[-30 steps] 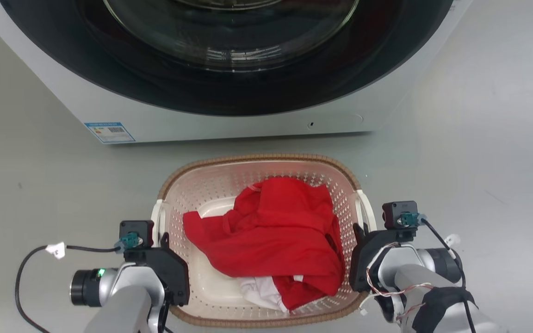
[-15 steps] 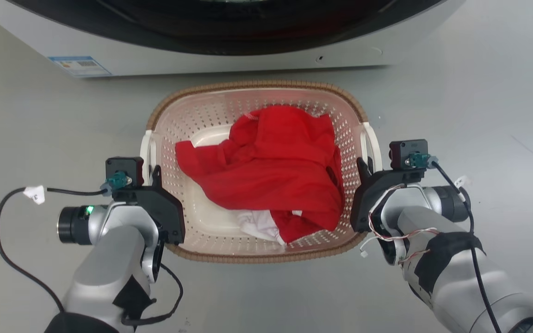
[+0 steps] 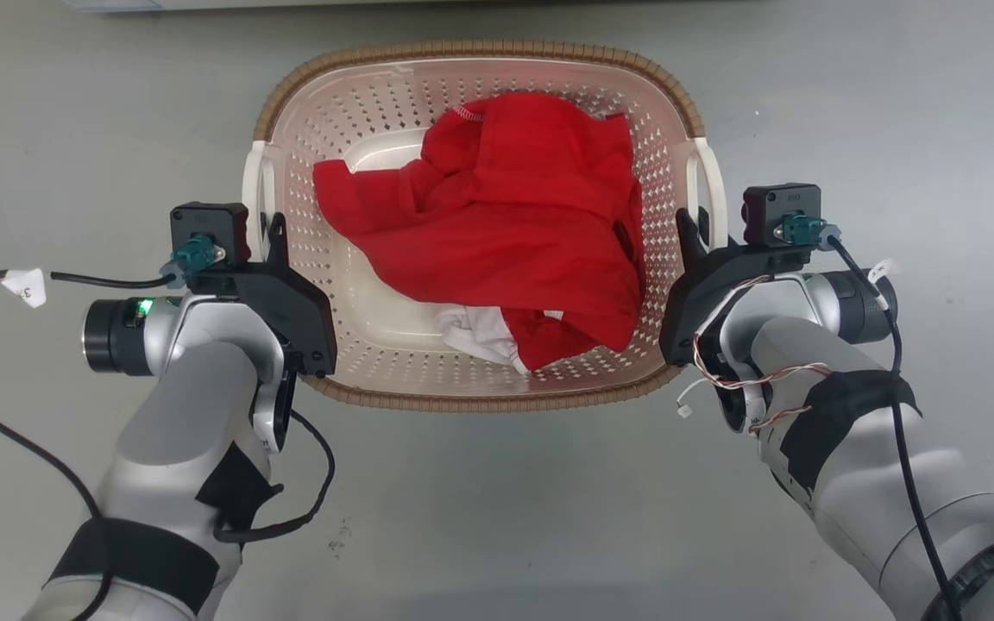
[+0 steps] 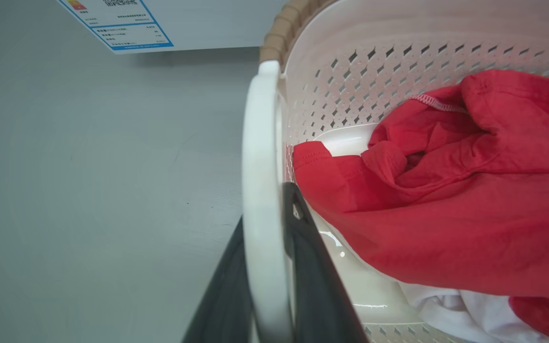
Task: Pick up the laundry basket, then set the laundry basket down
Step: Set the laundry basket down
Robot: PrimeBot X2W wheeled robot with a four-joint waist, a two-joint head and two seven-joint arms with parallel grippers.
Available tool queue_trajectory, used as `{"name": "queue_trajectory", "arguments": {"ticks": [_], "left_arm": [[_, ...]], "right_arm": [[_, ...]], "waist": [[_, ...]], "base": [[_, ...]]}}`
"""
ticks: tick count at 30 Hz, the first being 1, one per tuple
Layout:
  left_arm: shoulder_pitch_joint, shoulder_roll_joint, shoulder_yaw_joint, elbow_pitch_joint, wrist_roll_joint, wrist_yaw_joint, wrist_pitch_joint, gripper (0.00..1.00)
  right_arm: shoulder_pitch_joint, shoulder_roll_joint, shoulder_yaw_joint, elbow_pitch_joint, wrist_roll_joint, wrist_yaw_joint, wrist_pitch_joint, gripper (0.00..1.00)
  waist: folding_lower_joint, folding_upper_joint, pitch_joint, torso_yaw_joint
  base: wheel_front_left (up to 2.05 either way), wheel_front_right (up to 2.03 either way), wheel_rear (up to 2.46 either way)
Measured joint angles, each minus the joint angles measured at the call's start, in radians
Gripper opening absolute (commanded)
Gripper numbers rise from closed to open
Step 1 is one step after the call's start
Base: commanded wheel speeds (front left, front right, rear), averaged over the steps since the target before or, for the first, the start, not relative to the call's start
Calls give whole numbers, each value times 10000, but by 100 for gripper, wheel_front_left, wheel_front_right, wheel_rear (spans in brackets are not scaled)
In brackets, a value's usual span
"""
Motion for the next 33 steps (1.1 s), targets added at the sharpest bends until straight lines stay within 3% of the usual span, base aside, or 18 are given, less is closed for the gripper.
{"name": "queue_trajectory", "arguments": {"ticks": [16, 33], "left_arm": [[-609, -33, 48, 299, 75, 0, -359, 0], [-1047, -59, 50, 602, 123, 8, -619, 0]], "right_arm": [[-522, -17, 102, 48, -90, 0, -301, 0], [-753, -90, 213, -86, -169, -4, -639, 0]], "waist": [[-3, -3, 1009, 239], [-4, -4, 1300, 328]], "base": [[0, 0, 0], [0, 0, 0]]}}
